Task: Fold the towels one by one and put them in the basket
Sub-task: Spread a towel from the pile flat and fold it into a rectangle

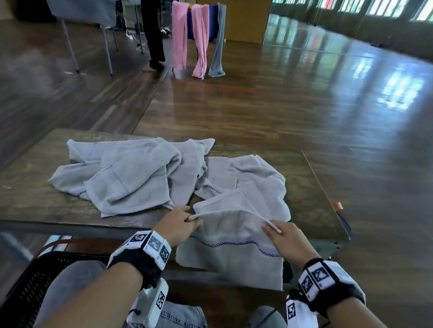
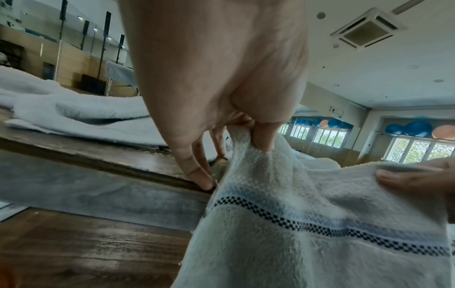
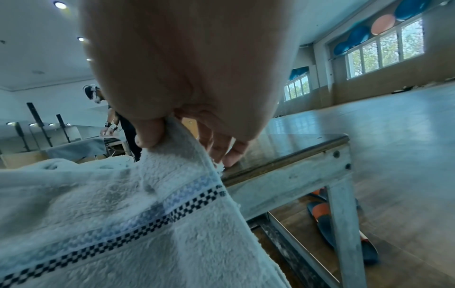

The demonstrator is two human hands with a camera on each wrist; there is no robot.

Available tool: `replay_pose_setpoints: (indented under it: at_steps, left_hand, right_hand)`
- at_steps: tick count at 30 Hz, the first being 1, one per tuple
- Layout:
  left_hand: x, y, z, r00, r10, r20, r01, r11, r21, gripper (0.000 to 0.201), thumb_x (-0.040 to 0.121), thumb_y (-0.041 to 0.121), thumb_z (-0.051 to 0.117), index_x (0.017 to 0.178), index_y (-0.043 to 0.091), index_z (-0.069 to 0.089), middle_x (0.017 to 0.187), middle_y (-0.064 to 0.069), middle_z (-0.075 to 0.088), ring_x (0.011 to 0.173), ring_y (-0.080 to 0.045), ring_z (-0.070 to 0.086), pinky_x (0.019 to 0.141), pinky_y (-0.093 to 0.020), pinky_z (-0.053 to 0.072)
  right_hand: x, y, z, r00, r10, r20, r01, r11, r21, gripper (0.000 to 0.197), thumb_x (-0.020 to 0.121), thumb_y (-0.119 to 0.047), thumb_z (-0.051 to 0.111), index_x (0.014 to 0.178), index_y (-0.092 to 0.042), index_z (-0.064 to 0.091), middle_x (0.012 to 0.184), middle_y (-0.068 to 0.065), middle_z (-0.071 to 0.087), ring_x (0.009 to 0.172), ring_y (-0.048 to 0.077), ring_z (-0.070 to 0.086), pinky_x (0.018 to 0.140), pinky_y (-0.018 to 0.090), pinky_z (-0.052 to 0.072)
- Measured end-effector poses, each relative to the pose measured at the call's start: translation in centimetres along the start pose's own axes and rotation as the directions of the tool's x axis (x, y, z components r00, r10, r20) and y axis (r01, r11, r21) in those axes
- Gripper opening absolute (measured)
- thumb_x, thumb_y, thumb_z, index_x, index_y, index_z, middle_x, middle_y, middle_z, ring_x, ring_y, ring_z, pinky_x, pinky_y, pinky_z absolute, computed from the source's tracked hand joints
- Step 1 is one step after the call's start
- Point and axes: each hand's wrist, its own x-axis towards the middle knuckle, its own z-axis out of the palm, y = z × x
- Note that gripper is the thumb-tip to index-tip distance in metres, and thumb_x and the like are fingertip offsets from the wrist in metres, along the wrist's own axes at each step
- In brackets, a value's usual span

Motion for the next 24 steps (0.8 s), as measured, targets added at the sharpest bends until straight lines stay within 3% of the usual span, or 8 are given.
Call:
replay_pose_setpoints:
  at_steps: [3,6,8,10,12,15,20,24]
  left_hand:
    - [1.1,0.2,0.4,1.0,0.011,-0.013,-0.011,1.0,-0.011,0.021,0.094,0.024,0.06,0.106,0.007,0.064,0.108,0.002,0.066,0.1,-0.017,0.059,0.063,-0.015,0.033]
    - [2.2,0.4,0.8,0.999,0.046,0.022,-0.047,0.999,0.009,0.022,0.095,0.023,0.058,0.106,0.006,0.065,0.107,-0.004,0.069,0.097,-0.021,0.061,0.058,-0.019,0.034]
    - [2.9,0.6,1.0,0.998,0.043,0.053,-0.045,0.998,0.033,0.023,0.096,0.024,0.057,0.094,0.003,0.067,0.098,-0.011,0.07,0.091,-0.026,0.062,0.058,-0.019,0.037]
    - [3.5,0.6,1.0,0.998,0.018,0.058,-0.021,0.999,0.048,0.033,0.097,0.025,0.056,0.075,0.001,0.062,0.08,-0.013,0.065,0.078,-0.027,0.059,0.059,-0.028,0.037]
    - [4.1,1.0,0.6,0.999,-0.011,0.053,0.007,0.997,0.078,0.044,0.096,0.026,0.058,0.057,0.008,0.05,0.06,-0.005,0.051,0.062,-0.019,0.048,0.051,-0.027,0.031]
    - [4.8,1.8,-0.1,0.996,-0.019,0.09,0.012,0.997,0.078,0.052,0.093,0.026,0.062,0.048,0.014,0.041,0.047,0.003,0.04,0.048,-0.009,0.037,0.046,-0.022,0.027]
    - [5.4,3.9,-2.2,0.977,-0.03,0.209,0.008,0.995,0.104,0.056,0.089,0.034,0.068,0.047,0.018,0.036,0.039,0.009,0.031,0.034,-0.005,0.026,0.043,-0.02,0.023]
    - [7.2,8.1,-5.5,0.987,0.029,0.161,-0.061,0.978,0.199,0.053,0.09,0.04,0.066,0.052,0.012,0.043,0.049,-0.002,0.043,0.044,-0.014,0.039,0.047,-0.024,0.03]
  right_hand:
    - [1.9,-0.5,0.6,0.999,0.034,0.001,-0.034,0.994,-0.101,0.052,0.102,-0.037,0.054,0.054,-0.021,0.044,0.054,-0.004,0.046,0.063,0.019,0.048,0.066,0.034,0.036]
    - [2.7,-1.2,1.5,0.999,0.038,0.006,-0.037,0.989,-0.146,0.052,0.101,-0.039,0.053,0.049,-0.032,0.052,0.057,-0.004,0.047,0.073,0.025,0.049,0.076,0.04,0.035]
    - [3.1,-1.7,1.8,0.999,0.052,-0.008,-0.052,0.976,-0.211,0.05,0.1,-0.04,0.051,0.05,-0.036,0.053,0.059,-0.004,0.05,0.072,0.02,0.052,0.075,0.04,0.03]
    - [3.7,-1.8,1.7,0.999,0.052,-0.003,-0.051,0.968,-0.244,0.052,0.1,-0.039,0.05,0.05,-0.025,0.05,0.056,-0.005,0.049,0.067,0.016,0.054,0.072,0.039,0.027]
    - [4.3,-2.1,1.1,0.999,0.048,0.005,-0.045,0.965,-0.26,0.052,0.1,-0.037,0.05,0.053,-0.016,0.041,0.056,-0.003,0.047,0.065,0.017,0.054,0.068,0.038,0.025]
    - [4.8,-2.0,-0.2,0.999,0.025,0.027,-0.016,0.961,-0.275,0.051,0.1,-0.039,0.05,0.057,-0.016,0.039,0.057,-0.003,0.045,0.057,0.011,0.046,0.063,0.036,0.021]
    - [4.5,-2.1,-3.4,0.98,-0.074,0.186,0.097,0.988,-0.118,0.056,0.097,-0.039,0.061,0.051,-0.019,0.036,0.045,-0.009,0.035,0.042,0.005,0.031,0.048,0.023,0.027]
    - [7.1,-3.7,-7.6,0.993,-0.088,0.082,0.081,0.993,0.084,0.051,0.093,-0.037,0.07,0.047,-0.017,0.058,0.05,-0.011,0.046,0.046,0.006,0.039,0.047,0.02,0.032]
